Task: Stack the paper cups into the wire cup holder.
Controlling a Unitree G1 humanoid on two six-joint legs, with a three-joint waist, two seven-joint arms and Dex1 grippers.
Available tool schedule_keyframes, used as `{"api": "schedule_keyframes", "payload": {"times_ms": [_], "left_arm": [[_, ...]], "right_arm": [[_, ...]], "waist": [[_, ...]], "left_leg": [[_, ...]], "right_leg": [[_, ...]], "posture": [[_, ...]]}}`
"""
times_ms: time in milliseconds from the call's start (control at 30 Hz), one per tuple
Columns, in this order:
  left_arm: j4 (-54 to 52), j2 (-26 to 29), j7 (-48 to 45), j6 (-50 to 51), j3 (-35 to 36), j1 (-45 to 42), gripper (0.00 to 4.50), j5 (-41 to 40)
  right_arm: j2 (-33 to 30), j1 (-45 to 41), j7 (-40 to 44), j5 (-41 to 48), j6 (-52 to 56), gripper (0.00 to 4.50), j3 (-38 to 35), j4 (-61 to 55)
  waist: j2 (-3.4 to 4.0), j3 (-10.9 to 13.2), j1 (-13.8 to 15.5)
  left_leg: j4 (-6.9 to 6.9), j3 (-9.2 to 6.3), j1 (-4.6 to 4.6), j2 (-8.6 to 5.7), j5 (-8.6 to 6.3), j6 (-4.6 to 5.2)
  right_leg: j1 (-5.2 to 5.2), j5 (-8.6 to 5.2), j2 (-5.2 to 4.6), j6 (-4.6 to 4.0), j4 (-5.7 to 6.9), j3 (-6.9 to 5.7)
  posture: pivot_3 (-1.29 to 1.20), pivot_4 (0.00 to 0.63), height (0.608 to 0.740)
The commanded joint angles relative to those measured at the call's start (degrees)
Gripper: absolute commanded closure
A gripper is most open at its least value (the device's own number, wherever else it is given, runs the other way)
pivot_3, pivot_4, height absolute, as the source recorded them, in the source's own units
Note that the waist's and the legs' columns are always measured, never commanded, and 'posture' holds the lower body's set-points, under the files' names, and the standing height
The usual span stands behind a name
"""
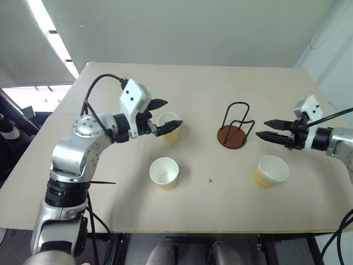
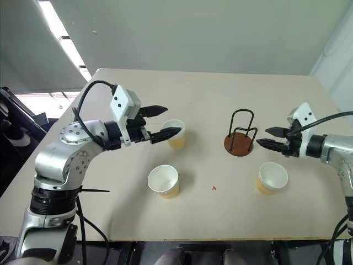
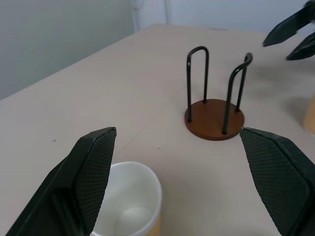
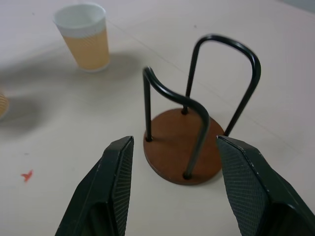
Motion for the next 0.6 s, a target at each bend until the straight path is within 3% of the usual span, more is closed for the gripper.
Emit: {"api": "schedule_keyframes", "payload": {"times_ms": [33, 200, 300, 433, 600], "left_arm": [[-1.05, 1.35, -2.55, -0.49, 0.87, -1.01, 0.2, -1.26], [-0.12, 1.77, -5.07, 0.06, 0.18, -1.89, 0.2, -1.92], [0.47, 2.78, -7.21, 0.68, -0.25, -2.13, 0.17, -2.36], [1.05, 3.37, -7.73, -0.49, -0.38, -2.52, 0.0, -1.49], [1.96, 4.42, -9.94, -1.17, -1.19, -2.97, 0.0, -1.15]], "right_arm": [[-0.27, -3.17, 0.43, -2.52, -3.41, 1.83, 0.73, 3.01], [-0.11, -5.91, 2.0, -2.44, -3.47, 1.83, 1.12, 6.76], [-0.45, -6.48, 4.02, -1.6, -2.39, 1.25, 1.32, 6.8], [-0.44, -6.32, 3.98, -3.22, -4.01, 0.01, 1.6, 5.89], [0.2, -6.53, 4.06, -5.04, -5.55, 0.01, 3.03, 6.97]], "waist": [[0.0, 0.0, -0.01], [0.0, 0.0, 0.03], [0.0, 0.0, -0.02], [0.0, 0.0, -0.02], [0.0, 0.0, -0.03]], "left_leg": [[-0.01, 0.0, 0.0, 0.0, 0.0, 0.0], [-0.01, -0.01, 0.0, 0.0, 0.0, 0.0], [-0.03, 0.0, 0.0, 0.0, 0.0, 0.0], [-0.03, -0.01, 0.0, 0.0, 0.0, 0.0], [-0.04, -0.01, 0.0, 0.0, 0.0, 0.0]], "right_leg": [[0.0, 0.0, 0.0, 0.0, 0.0, 0.01], [0.0, 0.0, -0.01, 0.0, 0.02, 0.0], [0.0, 0.0, -0.01, 0.0, 0.04, 0.0], [0.0, 0.0, -0.01, 0.0, 0.04, 0.0], [0.0, 0.0, -0.01, 0.0, 0.03, 0.0]], "posture": [[0.0, 0.15, 0.74], [0.0, 0.15, 0.74], [0.0, 0.15, 0.74], [0.0, 0.15, 0.74], [0.0, 0.15, 0.74]]}}
